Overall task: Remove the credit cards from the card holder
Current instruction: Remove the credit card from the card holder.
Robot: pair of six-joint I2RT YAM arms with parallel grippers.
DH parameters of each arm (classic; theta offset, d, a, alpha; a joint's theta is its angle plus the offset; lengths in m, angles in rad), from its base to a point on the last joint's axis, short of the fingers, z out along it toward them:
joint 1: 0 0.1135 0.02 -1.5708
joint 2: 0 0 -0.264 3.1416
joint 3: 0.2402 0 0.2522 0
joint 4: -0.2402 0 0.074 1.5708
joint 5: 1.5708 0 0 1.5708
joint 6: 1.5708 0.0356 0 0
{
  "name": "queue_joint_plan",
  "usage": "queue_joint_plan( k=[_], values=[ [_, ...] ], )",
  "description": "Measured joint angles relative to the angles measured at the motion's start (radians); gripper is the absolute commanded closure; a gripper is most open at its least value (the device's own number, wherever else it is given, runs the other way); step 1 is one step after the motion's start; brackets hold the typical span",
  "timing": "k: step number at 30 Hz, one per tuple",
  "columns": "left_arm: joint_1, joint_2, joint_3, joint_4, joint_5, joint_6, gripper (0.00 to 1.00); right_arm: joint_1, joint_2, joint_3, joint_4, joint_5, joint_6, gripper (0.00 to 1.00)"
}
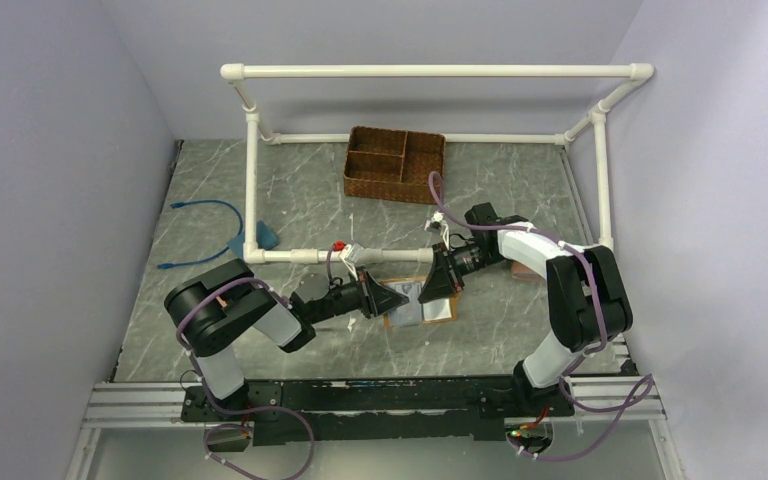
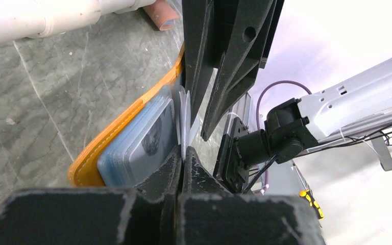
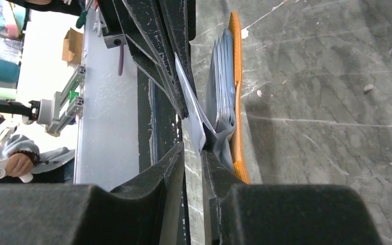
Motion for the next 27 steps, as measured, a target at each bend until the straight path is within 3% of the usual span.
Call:
queue_joint_plan(
  k=[4, 8, 14, 20, 27],
  values=[
    [-0.002, 0.000, 0.006, -0.003, 0.005, -0.001, 1.00, -0.003, 0.004, 0.011, -0.040, -0.004, -0.043, 0.87],
    [-0.007, -0.016, 0.006, -0.020, 0.006, 0.000, 0.99, -0.005, 0.004, 0.012, -0.060, -0.004, -0.069, 1.00],
    [-0.010, -0.050, 0.008, -0.060, -0.002, 0.001, 0.91, -0.005, 0.015, 0.048, -0.135, -0.012, -0.138, 1.00],
    [-0.016, -0.046, 0.029, -0.078, -0.013, -0.007, 0.74, 0.001, 0.072, 0.116, -0.285, -0.035, -0.299, 1.00],
    [-0.019, -0.046, 0.050, -0.083, -0.018, -0.006, 0.73, 0.009, 0.083, 0.116, -0.298, -0.039, -0.307, 1.00]
  ],
)
